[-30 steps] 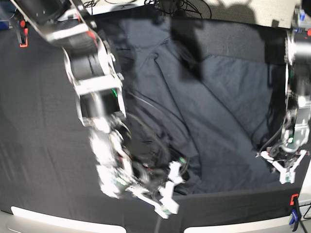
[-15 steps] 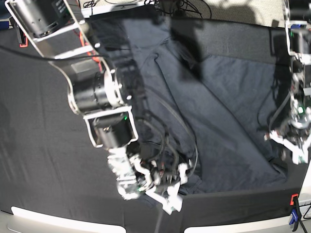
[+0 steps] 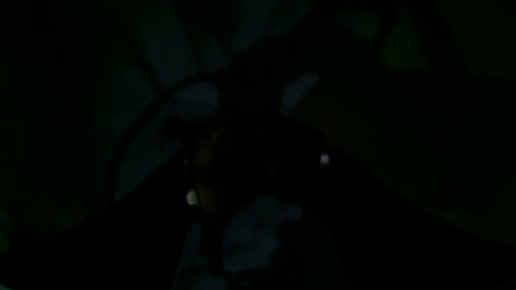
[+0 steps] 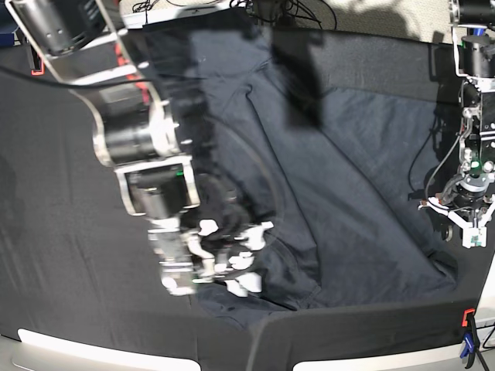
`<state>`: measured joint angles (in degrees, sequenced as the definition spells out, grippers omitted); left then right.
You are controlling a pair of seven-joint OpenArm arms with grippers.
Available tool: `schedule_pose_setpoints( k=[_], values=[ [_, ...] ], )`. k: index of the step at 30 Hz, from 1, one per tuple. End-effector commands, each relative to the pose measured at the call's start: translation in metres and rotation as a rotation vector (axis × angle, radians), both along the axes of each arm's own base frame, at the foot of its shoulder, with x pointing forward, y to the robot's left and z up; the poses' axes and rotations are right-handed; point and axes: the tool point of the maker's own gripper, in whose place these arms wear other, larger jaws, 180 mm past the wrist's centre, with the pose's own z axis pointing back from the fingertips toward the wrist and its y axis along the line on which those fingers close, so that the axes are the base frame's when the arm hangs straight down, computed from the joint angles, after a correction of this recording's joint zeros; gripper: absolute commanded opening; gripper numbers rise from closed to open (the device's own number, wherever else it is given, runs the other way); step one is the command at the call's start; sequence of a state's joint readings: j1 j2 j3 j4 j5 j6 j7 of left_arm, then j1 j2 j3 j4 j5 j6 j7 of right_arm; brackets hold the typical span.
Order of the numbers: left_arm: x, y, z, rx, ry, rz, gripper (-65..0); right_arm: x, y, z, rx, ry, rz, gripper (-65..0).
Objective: Layout the t-shirt on the table in an organized manner, then fold the t-shirt properly
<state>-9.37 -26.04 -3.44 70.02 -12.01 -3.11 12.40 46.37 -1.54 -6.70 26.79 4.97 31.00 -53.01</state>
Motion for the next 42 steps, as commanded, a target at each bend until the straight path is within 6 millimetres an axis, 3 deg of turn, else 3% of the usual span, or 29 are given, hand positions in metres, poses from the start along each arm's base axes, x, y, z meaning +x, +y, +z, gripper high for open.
schedule_pose_setpoints(
  k=[1,9,22,27,35,37,42],
  values=[
    [0.01,0.007,0.025,0.021,-0.073,0.002,-44.6,0.017,-0.002,0.02,0.002,-0.049,0.002,-37.6],
    [0.01,0.007,0.025,0.021,-0.074,0.002,-44.6,0.015,-0.01,0.02,0.057,-0.04,0.002,-37.6],
    [0.01,0.007,0.025,0.021,-0.074,0.002,-44.6,0.024,-0.026,0.022,0.001,-0.082,-0.006,-37.6],
    [0.01,0.006,0.026,0.021,-0.077,0.002,-44.6,0.03,-0.016,0.033,0.057,-0.112,-0.008,-37.6],
    [0.011,0.006,0.027,0.022,-0.08,0.001,-44.6,0.007,-0.015,0.009,0.061,-0.042,-0.008,-37.7],
    [0.011,0.006,0.027,0.022,-0.08,0.001,-44.6,-0.001,-0.008,0.003,0.093,-0.022,-0.013,-40.3],
    [0.01,0.006,0.026,0.022,-0.079,0.001,-44.6,-0.004,-0.01,-0.002,0.109,-0.019,-0.027,-58.2]
  ],
)
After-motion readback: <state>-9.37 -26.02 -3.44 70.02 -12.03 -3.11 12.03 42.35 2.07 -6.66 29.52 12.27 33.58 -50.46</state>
